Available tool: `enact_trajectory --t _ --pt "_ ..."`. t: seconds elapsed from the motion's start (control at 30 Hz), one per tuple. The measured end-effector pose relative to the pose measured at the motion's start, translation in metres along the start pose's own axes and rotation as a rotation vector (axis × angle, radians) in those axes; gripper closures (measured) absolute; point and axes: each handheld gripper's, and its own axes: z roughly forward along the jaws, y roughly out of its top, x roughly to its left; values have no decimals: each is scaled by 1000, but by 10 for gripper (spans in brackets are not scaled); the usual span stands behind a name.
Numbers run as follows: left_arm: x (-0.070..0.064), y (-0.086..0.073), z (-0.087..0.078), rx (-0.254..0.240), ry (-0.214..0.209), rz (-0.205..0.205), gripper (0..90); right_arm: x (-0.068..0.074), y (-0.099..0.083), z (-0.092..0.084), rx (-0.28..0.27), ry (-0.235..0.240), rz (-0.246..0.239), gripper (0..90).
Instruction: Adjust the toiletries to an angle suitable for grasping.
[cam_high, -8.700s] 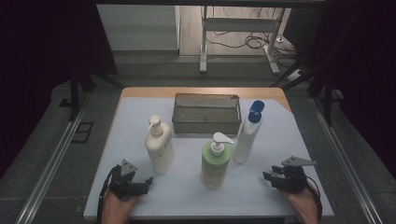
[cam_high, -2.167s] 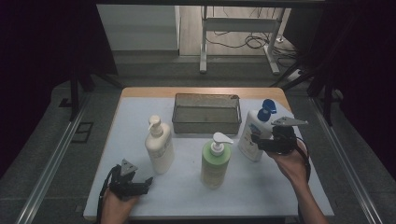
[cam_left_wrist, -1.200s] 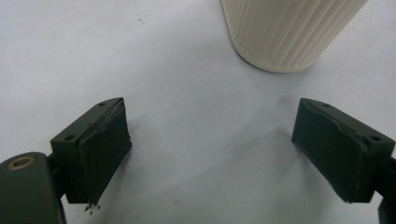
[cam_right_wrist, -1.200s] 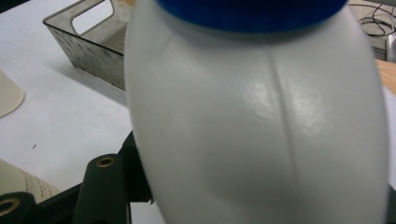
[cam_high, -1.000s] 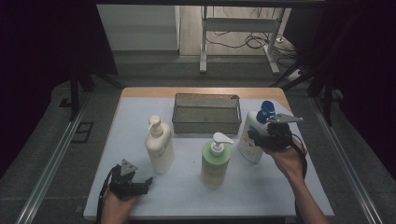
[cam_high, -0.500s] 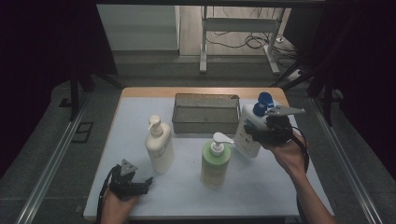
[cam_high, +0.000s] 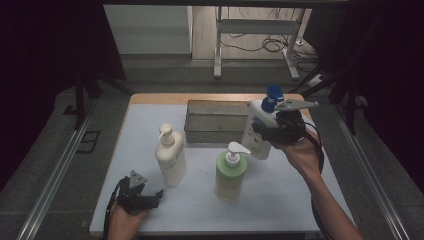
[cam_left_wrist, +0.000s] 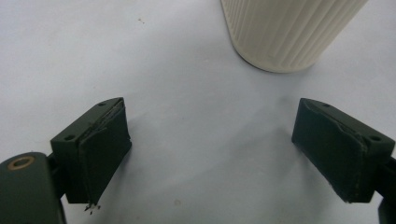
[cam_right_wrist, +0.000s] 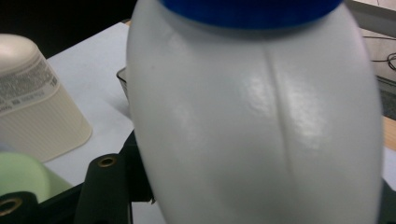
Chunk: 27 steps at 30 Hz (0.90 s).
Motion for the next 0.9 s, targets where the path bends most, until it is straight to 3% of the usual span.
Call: enact_trajectory --t 0.9 --pt "0 0 0 1 -1 1 107 13 47 51 -41 18 36 404"
